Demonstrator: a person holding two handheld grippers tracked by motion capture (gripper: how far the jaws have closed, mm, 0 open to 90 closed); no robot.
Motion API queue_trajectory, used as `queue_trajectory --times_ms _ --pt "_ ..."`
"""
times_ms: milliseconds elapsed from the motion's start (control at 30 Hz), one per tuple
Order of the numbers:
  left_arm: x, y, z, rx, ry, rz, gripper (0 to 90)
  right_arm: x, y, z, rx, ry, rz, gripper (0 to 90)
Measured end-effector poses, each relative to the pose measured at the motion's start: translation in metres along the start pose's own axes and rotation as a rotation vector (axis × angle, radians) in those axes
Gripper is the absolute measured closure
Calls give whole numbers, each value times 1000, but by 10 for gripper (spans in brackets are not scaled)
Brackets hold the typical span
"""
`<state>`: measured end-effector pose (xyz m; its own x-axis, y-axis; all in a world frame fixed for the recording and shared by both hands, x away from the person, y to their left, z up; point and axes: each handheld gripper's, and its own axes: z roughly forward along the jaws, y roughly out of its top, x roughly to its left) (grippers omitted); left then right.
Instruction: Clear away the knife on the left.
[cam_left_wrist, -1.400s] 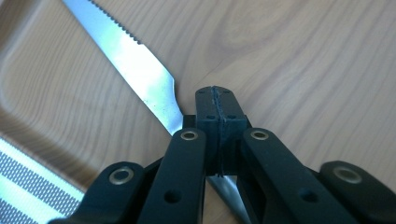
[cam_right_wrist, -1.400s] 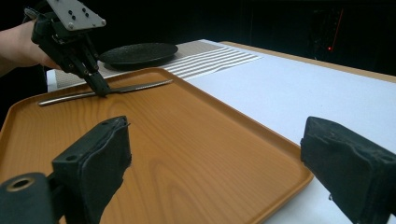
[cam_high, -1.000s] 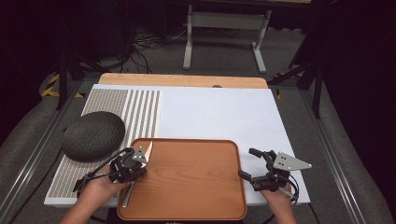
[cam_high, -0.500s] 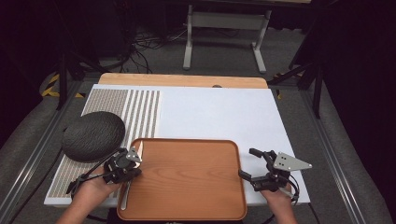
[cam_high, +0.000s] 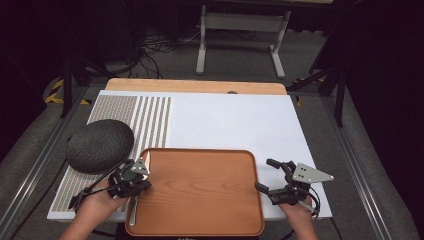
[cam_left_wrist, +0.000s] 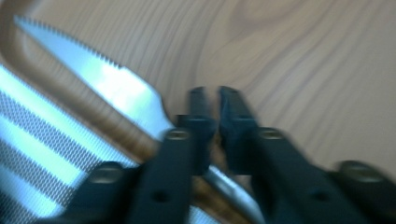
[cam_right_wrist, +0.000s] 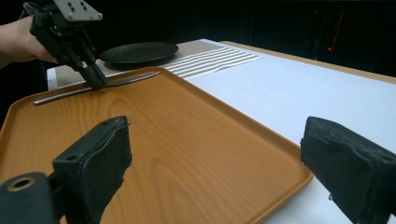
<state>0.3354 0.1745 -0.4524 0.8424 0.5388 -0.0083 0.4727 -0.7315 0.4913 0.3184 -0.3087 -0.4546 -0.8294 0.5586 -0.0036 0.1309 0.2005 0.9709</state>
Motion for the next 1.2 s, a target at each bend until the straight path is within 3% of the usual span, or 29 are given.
queue_trajectory --times_ms 133,167,200,267,333,367,400,433,633,733,933,1200 --pt "-1 1 -7 -78 -32 5 500 1 0 1 2 2 -2 92" --pt "0 1 -10 -121 -33 3 440 1 1 2 2 2 -3 91" --pt "0 1 -10 -121 -33 3 359 1 1 2 2 2 -2 91" --pt "2 -2 -16 -211 -38 -9 269 0 0 2 0 3 1 91" --pt "5 -5 -20 -262 -48 -19 187 0 0 2 -1 3 2 91" --pt "5 -5 -20 -262 -48 -19 159 0 0 3 -2 4 2 91" --pt "9 -8 -24 -314 -63 -30 113 0 0 3 1 5 1 92" --pt "10 -9 -26 -331 -78 -32 91 0 0 3 2 5 0 92" --pt "10 -13 -34 -423 -90 8 14 0 1 2 -4 4 -1 91" --pt "11 -17 -38 -462 -87 28 23 0 0 2 -3 4 1 91" --pt "15 -29 -45 -627 -74 53 11 0 0 2 -4 5 3 91" --pt "23 -46 -42 -734 -98 33 13 0 0 0 -7 1 7 91"
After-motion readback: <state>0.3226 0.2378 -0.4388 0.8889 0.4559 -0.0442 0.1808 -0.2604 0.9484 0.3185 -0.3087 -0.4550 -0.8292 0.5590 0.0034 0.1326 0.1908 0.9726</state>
